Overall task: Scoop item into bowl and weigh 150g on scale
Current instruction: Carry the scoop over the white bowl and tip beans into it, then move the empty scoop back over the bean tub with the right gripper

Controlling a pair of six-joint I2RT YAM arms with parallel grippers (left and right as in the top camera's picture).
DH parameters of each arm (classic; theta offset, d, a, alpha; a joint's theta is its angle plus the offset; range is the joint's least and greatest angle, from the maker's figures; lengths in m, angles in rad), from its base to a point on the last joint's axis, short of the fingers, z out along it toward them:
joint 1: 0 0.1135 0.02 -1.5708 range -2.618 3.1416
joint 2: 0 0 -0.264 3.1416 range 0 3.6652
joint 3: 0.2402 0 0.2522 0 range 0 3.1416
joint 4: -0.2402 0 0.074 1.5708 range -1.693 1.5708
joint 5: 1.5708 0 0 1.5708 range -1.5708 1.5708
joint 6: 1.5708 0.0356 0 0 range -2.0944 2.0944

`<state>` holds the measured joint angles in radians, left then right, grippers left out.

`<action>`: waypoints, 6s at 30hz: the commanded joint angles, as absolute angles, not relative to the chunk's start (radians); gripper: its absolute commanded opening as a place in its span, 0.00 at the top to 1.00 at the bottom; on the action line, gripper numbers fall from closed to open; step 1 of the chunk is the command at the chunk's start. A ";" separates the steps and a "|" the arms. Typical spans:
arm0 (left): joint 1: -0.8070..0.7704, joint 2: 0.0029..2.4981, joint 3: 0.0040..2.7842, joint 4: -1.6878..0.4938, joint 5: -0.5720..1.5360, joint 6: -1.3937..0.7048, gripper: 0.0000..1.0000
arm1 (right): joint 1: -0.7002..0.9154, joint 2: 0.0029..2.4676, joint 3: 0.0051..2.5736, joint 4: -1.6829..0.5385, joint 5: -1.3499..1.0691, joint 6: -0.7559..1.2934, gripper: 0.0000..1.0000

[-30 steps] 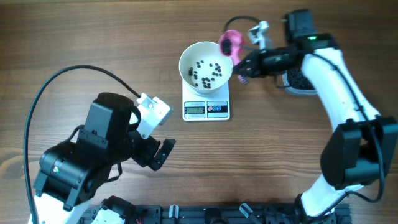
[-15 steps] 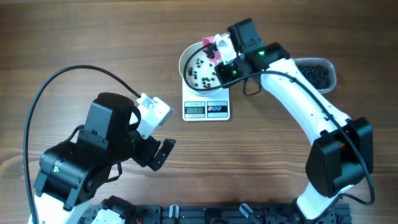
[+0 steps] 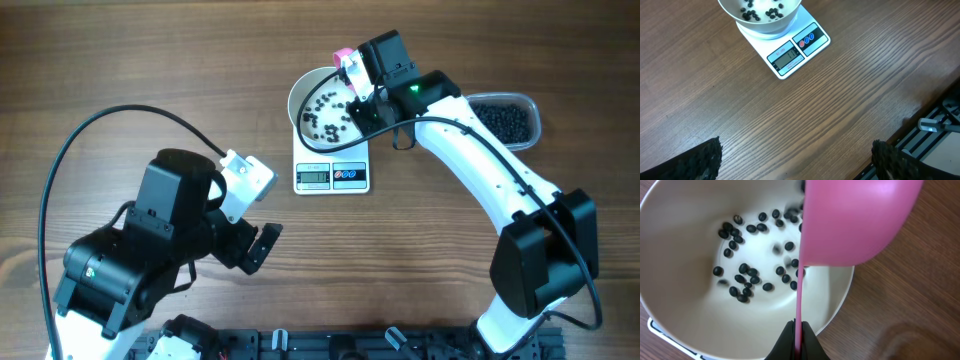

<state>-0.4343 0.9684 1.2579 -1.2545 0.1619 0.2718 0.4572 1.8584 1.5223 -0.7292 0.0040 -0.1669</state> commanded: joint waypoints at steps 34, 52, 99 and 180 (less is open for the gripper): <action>-0.427 0.963 1.270 -1.253 0.160 0.284 0.00 | 0.459 1.777 1.544 -0.698 0.000 -0.396 0.95; -0.427 0.963 1.270 -1.254 0.160 0.284 0.00 | 0.459 1.777 1.544 -0.724 -0.038 -0.418 0.95; -0.427 0.963 1.270 -1.254 0.160 0.284 0.00 | 0.464 1.665 1.541 -0.817 0.019 -0.381 0.96; -0.427 0.963 1.270 -1.253 0.160 0.284 0.00 | -0.001 1.925 1.464 -1.134 0.461 -0.330 0.96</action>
<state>-0.4343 0.9684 1.2579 -1.2545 0.1619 0.2722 0.0029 1.9076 1.4738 -1.1301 0.3733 -0.3202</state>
